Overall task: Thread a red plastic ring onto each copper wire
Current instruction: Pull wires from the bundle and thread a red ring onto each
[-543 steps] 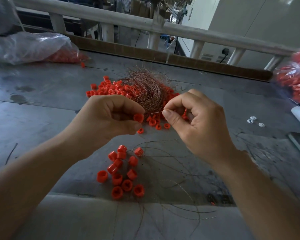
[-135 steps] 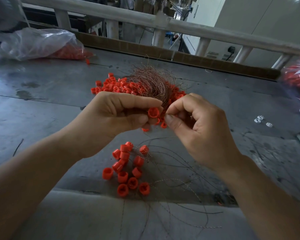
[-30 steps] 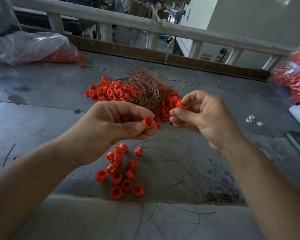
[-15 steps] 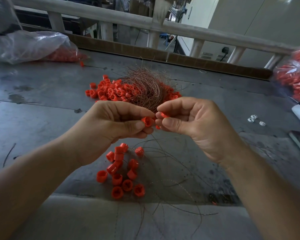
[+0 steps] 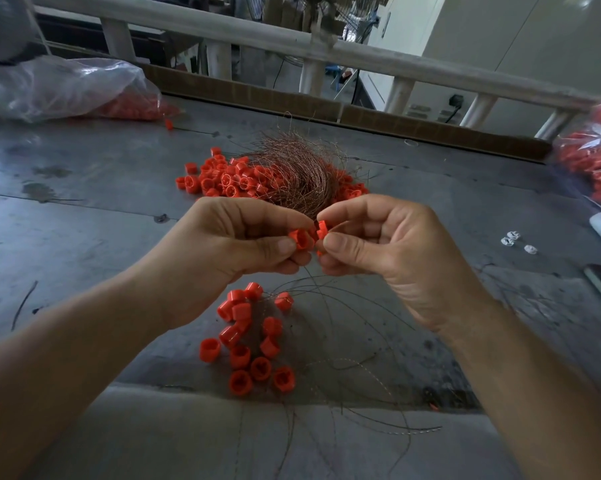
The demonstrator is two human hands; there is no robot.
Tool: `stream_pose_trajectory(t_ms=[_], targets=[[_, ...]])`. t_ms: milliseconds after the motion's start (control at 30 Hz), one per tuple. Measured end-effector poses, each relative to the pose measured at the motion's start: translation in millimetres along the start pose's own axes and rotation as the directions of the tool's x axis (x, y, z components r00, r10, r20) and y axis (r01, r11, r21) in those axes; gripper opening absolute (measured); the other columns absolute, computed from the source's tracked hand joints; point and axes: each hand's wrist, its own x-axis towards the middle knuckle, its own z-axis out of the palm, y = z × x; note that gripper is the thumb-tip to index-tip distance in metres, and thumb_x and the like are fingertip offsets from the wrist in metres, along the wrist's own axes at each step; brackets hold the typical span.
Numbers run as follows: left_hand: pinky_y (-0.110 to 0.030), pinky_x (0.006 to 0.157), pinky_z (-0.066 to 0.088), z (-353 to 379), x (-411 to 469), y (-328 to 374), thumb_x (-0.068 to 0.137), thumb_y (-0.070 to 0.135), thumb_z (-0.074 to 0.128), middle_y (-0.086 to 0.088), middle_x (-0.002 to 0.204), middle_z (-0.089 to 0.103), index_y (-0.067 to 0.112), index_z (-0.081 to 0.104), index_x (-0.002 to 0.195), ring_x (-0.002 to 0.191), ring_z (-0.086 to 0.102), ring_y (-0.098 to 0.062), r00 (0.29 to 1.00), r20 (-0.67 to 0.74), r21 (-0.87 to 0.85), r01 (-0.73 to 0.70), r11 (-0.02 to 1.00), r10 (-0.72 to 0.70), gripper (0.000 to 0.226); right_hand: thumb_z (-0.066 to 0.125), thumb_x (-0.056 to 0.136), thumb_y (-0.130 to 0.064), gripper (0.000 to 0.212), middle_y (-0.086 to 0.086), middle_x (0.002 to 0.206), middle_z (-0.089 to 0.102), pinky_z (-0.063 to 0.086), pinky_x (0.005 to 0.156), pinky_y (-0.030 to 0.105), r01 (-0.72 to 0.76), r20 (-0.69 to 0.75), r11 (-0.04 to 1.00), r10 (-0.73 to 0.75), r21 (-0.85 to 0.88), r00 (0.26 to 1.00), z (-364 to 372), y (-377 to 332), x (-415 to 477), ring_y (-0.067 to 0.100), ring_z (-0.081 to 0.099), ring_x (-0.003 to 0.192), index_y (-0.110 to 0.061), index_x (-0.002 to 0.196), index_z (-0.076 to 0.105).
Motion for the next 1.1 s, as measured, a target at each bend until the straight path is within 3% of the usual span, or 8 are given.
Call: stream_pose_trajectory(t_ms=[100, 200, 400, 667, 867, 1100], targets=[[-0.019, 0.061, 0.054, 1.0, -0.2, -0.1, 0.058, 0.01, 0.064, -0.009, 0.078, 0.072, 0.016, 0.074, 0.078, 0.073, 0.07, -0.019, 1.0, -0.019, -0.007, 0.006, 1.0, -0.006, 0.023, 0.067, 0.063, -0.02, 0.019, -0.004, 0.067, 0.067, 0.054, 0.064, 0.021, 0.053, -0.029, 0.994, -0.056, -0.091, 0.998, 2.1, 2.8, 0.4, 0.011, 0.065, 0.067, -0.019, 0.082, 0.066], [-0.018, 0.06, 0.054, 2.5, -0.4, 0.8, 0.056, 0.011, 0.064, -0.009, 0.074, 0.072, 0.015, 0.074, 0.073, 0.07, 0.07, -0.017, 0.999, -0.04, 0.004, 0.007, 1.0, -0.007, 0.02, 0.069, 0.069, -0.009, 0.017, -0.012, 0.069, 0.067, 0.048, 0.065, 0.011, 0.131, -0.021, 0.975, -0.137, -0.182, 0.99, 6.5, 4.3, 1.4, 0.0, 0.064, 0.068, -0.02, 0.081, 0.066], [-0.017, 0.061, 0.053, 2.9, 0.4, 1.2, 0.054, 0.014, 0.065, -0.007, 0.071, 0.072, 0.021, 0.075, 0.071, 0.067, 0.07, -0.016, 0.996, -0.084, 0.042, 0.004, 0.999, -0.001, 0.022, 0.07, 0.074, -0.003, 0.025, -0.015, 0.074, 0.066, 0.048, 0.066, 0.008, 0.22, -0.053, 0.906, -0.256, -0.361, 0.965, 14.8, 6.5, -0.6, -0.002, 0.065, 0.072, -0.025, 0.085, 0.065], [-0.015, 0.058, 0.053, 2.7, 0.4, 0.9, 0.055, 0.012, 0.064, -0.008, 0.071, 0.072, 0.019, 0.073, 0.071, 0.064, 0.07, -0.016, 0.991, -0.131, 0.084, 0.006, 0.996, 0.005, 0.02, 0.072, 0.073, -0.007, 0.026, -0.006, 0.088, 0.066, 0.051, 0.074, 0.013, 0.263, -0.098, 0.812, -0.363, -0.522, 0.926, 20.3, 12.3, -0.6, 0.003, 0.065, 0.085, -0.009, 0.099, 0.068], [-0.012, 0.057, 0.051, 3.4, -2.9, 2.1, 0.055, 0.014, 0.063, -0.002, 0.069, 0.073, 0.026, 0.074, 0.076, 0.062, 0.069, -0.01, 0.993, -0.113, 0.142, -0.005, 0.99, 0.021, 0.026, 0.073, 0.071, -0.008, 0.025, -0.007, 0.087, 0.065, 0.05, 0.074, 0.011, 0.278, -0.086, 0.786, -0.385, -0.552, 0.919, 21.5, 12.8, -1.0, 0.004, 0.064, 0.085, -0.005, 0.096, 0.07], [-0.015, 0.056, 0.052, 3.6, -3.8, 1.6, 0.054, 0.014, 0.063, -0.008, 0.068, 0.072, 0.018, 0.074, 0.073, 0.061, 0.069, -0.013, 0.994, -0.107, 0.111, 0.04, 0.993, -0.028, 0.022, 0.074, 0.069, -0.009, 0.024, -0.011, 0.083, 0.064, 0.051, 0.069, 0.011, 0.268, -0.11, 0.819, -0.369, -0.507, 0.923, 24.6, 14.4, -1.0, 0.001, 0.064, 0.079, -0.007, 0.093, 0.07]])
